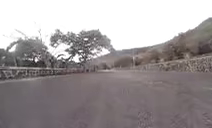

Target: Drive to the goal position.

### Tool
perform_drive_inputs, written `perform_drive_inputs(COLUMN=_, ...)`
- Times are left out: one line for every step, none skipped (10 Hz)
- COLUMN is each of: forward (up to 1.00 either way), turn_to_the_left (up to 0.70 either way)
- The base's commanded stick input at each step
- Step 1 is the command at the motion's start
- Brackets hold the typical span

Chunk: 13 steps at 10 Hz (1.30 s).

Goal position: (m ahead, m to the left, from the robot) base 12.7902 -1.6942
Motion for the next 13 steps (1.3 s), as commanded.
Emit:
perform_drive_inputs(forward=0.7, turn_to_the_left=0.0)
perform_drive_inputs(forward=0.7, turn_to_the_left=0.0)
perform_drive_inputs(forward=0.7, turn_to_the_left=0.0)
perform_drive_inputs(forward=0.7, turn_to_the_left=0.0)
perform_drive_inputs(forward=0.7, turn_to_the_left=0.0)
perform_drive_inputs(forward=0.7, turn_to_the_left=0.0)
perform_drive_inputs(forward=0.7, turn_to_the_left=0.0)
perform_drive_inputs(forward=0.7, turn_to_the_left=0.0)
perform_drive_inputs(forward=0.7, turn_to_the_left=0.0)
perform_drive_inputs(forward=0.7, turn_to_the_left=0.0)
perform_drive_inputs(forward=0.7, turn_to_the_left=0.0)
perform_drive_inputs(forward=0.7, turn_to_the_left=0.0)
perform_drive_inputs(forward=0.7, turn_to_the_left=0.0)
